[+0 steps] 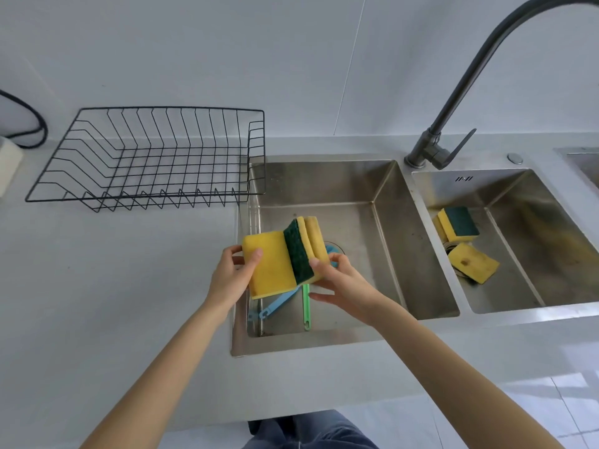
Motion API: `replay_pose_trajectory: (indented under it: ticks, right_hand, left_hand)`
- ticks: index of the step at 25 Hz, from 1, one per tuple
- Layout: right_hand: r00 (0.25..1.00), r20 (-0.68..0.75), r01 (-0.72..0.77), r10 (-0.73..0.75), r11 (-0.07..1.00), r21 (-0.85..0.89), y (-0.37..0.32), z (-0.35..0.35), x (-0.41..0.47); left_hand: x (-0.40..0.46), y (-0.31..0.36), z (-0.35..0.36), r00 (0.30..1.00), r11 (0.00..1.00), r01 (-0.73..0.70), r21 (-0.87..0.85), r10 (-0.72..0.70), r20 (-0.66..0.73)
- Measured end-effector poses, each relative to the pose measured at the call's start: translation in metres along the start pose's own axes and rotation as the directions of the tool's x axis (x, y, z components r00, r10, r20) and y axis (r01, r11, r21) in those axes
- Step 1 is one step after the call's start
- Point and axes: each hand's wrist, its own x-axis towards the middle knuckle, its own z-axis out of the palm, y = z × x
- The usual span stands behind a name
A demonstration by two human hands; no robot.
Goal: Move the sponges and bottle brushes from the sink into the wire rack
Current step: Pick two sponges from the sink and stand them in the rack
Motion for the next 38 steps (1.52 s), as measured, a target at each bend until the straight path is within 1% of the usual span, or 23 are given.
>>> replay_pose_trajectory:
  ticks: [3, 6, 9, 13, 16, 20, 23, 26, 28, 30, 32, 34, 36, 38]
  right_hand:
    - [0.999, 0.046, -0.03, 0.027, 0.998, 0.057, -0.008, -0.005, 0.007]
    - [0.997, 0.073, -0.019, 0.017, 0.999, 0.028, -0.019, -0.007, 0.014]
    - [0.995, 0.098, 0.025, -0.024, 1.0, -0.009, -0.039, -0.007, 0.023]
    - [0.981, 0.141, 0.126, -0.13, 0.991, 0.033, -0.07, 0.001, 0.035]
    - [0.968, 0.167, 0.184, -0.188, 0.982, 0.038, -0.095, 0.014, 0.047]
    - [0.956, 0.178, 0.236, -0.235, 0.972, 0.015, -0.129, 0.036, 0.065]
    - [0.961, 0.116, 0.259, -0.25, 0.963, -0.07, -0.15, 0.054, 0.083]
    - [0.969, 0.018, 0.242, -0.246, 0.935, -0.26, -0.171, 0.071, 0.109]
    - [0.96, -0.053, 0.233, -0.274, 0.892, -0.388, -0.186, 0.085, 0.128]
    - [0.939, -0.096, 0.228, -0.33, 0.808, -0.544, -0.2, 0.098, 0.144]
    - [0.912, -0.103, 0.218, -0.398, 0.681, -0.7, -0.207, 0.107, 0.162]
    - [0.889, -0.092, 0.192, -0.448, 0.547, -0.815, -0.209, 0.113, 0.181]
    - [0.874, -0.079, 0.146, -0.479, 0.413, -0.899, -0.208, 0.116, 0.199]
    - [0.86, -0.067, 0.117, -0.506, 0.323, -0.939, -0.205, 0.122, 0.215]
  left_hand:
    - [0.001, 0.007, -0.001, 0.999, 0.997, -0.037, 0.067, 0.039, -0.029]
    - [0.005, 0.017, -0.006, 0.998, 0.996, -0.042, 0.075, 0.045, -0.049]
    - [0.008, 0.031, -0.016, 0.987, 0.986, -0.112, 0.127, 0.125, -0.105]
    - [0.019, 0.055, -0.038, 0.965, 0.975, -0.183, 0.127, 0.203, -0.169]
    - [0.031, 0.068, -0.057, 0.949, 0.97, -0.214, 0.115, 0.235, -0.209]
    - [0.051, 0.082, -0.084, 0.935, 0.971, -0.212, 0.106, 0.233, -0.269]
    - [0.07, 0.088, -0.102, 0.926, 0.974, -0.208, 0.09, 0.226, -0.303]
    - [0.089, 0.092, -0.116, 0.918, 0.975, -0.195, 0.106, 0.22, -0.331]
    - [0.104, 0.096, -0.124, 0.916, 0.977, -0.187, 0.104, 0.211, -0.342]
    - [0.118, 0.097, -0.13, 0.914, 0.978, -0.178, 0.105, 0.204, -0.35]
    - [0.129, 0.098, -0.134, 0.914, 0.978, -0.178, 0.109, 0.206, -0.35]
    - [0.137, 0.099, -0.137, 0.917, 0.977, -0.188, 0.098, 0.211, -0.34]
    - [0.144, 0.099, -0.14, 0.918, 0.977, -0.201, 0.07, 0.212, -0.333]
    - [0.152, 0.096, -0.144, 0.921, 0.978, -0.2, 0.051, 0.206, -0.332]
